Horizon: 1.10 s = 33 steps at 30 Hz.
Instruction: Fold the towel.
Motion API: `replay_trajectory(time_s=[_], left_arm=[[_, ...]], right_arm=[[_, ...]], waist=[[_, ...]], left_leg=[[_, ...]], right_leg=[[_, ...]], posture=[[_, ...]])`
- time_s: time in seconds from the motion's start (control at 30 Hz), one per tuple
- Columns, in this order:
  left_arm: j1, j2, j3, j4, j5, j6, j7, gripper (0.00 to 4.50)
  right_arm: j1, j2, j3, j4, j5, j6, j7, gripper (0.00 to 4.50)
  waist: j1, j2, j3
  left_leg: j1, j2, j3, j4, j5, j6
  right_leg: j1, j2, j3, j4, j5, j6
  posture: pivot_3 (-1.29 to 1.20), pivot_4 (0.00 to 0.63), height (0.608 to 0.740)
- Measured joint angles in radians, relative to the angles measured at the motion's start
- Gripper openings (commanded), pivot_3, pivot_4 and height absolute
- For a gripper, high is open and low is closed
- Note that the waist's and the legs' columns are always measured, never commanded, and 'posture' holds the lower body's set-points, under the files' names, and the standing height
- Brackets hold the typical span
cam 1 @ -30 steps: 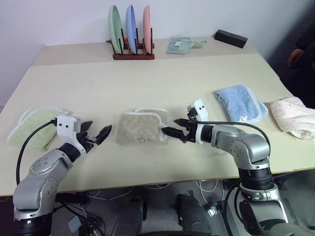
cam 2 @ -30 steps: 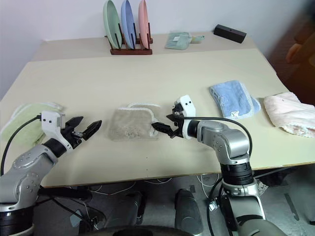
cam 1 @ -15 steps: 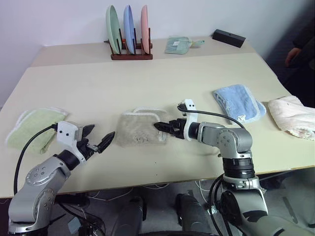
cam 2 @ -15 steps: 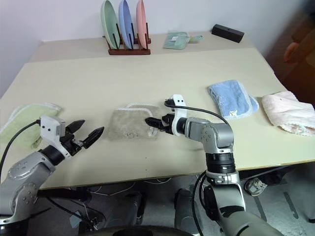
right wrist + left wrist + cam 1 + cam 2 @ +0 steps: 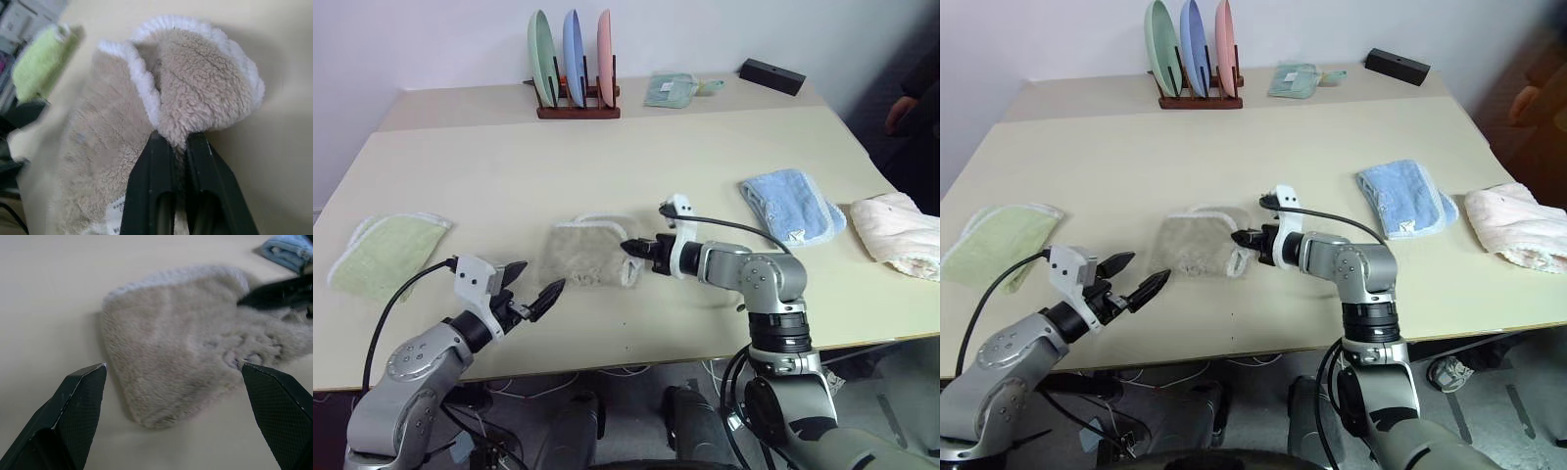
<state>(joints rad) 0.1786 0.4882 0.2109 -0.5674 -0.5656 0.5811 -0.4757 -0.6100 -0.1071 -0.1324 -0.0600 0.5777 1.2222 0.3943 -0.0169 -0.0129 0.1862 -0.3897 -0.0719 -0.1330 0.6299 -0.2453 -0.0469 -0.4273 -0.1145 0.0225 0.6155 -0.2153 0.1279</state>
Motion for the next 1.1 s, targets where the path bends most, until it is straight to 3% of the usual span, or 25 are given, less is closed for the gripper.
replay_trajectory(time_s=[0.2, 0.33, 0.43, 0.57, 0.67, 0.77, 0.87, 1.03, 1.1], left_arm=[[-0.068, -0.014, -0.049, 0.012, -0.001, 0.001, -0.004, 4.50], [-0.169, -0.024, -0.114, 0.084, 0.011, 0.000, -0.025, 4.50], [-0.229, -0.038, -0.151, 0.121, 0.018, -0.002, -0.043, 4.50], [-0.272, -0.044, -0.187, 0.161, 0.032, -0.009, -0.067, 4.50], [-0.272, -0.043, -0.207, 0.180, 0.044, -0.011, -0.086, 4.50], [-0.273, -0.042, -0.222, 0.180, 0.056, -0.020, -0.095, 4.50], [-0.274, -0.042, -0.226, 0.185, 0.058, -0.020, -0.103, 4.50], [-0.285, -0.042, -0.227, 0.194, 0.063, -0.020, -0.113, 4.50], [-0.286, -0.043, -0.227, 0.197, 0.070, -0.029, -0.115, 4.50]], right_arm=[[-0.132, -0.178, -0.285, -0.026, 0.032, -0.070, -0.105, 0.05], [-0.174, -0.264, -0.511, 0.007, 0.033, -0.114, -0.249, 0.05], [-0.152, -0.267, -0.653, 0.036, 0.034, -0.102, -0.370, 0.05], [-0.004, -0.211, -0.764, 0.031, 0.034, 0.007, -0.487, 0.05], [0.039, -0.177, -0.793, 0.022, 0.038, 0.030, -0.520, 0.05], [0.039, -0.178, -0.792, 0.000, 0.040, 0.011, -0.535, 0.05], [0.051, -0.178, -0.778, -0.003, 0.040, -0.024, -0.531, 1.06], [0.101, -0.235, -0.691, -0.060, 0.028, -0.126, -0.476, 3.42], [0.123, -0.290, -0.636, -0.086, -0.013, -0.200, -0.457, 3.42]], waist=[[0.009, 0.001, 0.000], [0.006, 0.000, 0.000], [0.000, 0.001, 0.000], [0.000, 0.002, 0.000], [-0.006, 0.010, 0.001], [-0.002, 0.010, 0.000], [0.000, 0.010, 0.000], [-0.001, 0.010, 0.000], [0.000, 0.010, 0.000]], left_leg=[[-0.001, -0.001, 0.000, 0.000, 0.000, 0.000], [-0.001, 0.000, 0.000, -0.001, 0.000, 0.001], [-0.001, 0.000, 0.001, -0.001, 0.000, 0.001], [-0.001, 0.000, 0.002, 0.000, -0.001, 0.001], [0.000, 0.000, 0.005, 0.001, -0.001, 0.002], [0.001, 0.000, 0.004, 0.001, -0.001, 0.002], [0.000, 0.000, 0.004, 0.001, -0.001, 0.002], [0.000, 0.000, 0.004, 0.001, -0.001, 0.002], [0.000, 0.000, 0.004, 0.001, -0.001, 0.002]], right_leg=[[0.001, -0.001, 0.000, -0.001, 0.000, 0.000], [0.000, 0.000, -0.001, -0.001, 0.000, 0.000], [0.000, -0.001, 0.000, -0.001, 0.000, 0.000], [0.000, -0.001, 0.000, 0.000, 0.000, 0.000], [0.000, -0.001, 0.003, 0.000, 0.000, 0.000], [0.001, -0.001, 0.002, 0.000, 0.000, 0.000], [0.001, -0.001, 0.002, -0.001, 0.000, 0.000], [0.001, -0.001, 0.002, -0.001, 0.000, 0.001], [0.001, -0.001, 0.002, -0.001, 0.000, 0.001]], posture=[[0.00, 0.150, 0.740], [0.00, 0.150, 0.740], [0.00, 0.150, 0.740], [0.00, 0.150, 0.740], [0.00, 0.150, 0.740], [0.00, 0.150, 0.740], [0.00, 0.150, 0.740], [0.00, 0.150, 0.740], [0.00, 0.150, 0.740]])
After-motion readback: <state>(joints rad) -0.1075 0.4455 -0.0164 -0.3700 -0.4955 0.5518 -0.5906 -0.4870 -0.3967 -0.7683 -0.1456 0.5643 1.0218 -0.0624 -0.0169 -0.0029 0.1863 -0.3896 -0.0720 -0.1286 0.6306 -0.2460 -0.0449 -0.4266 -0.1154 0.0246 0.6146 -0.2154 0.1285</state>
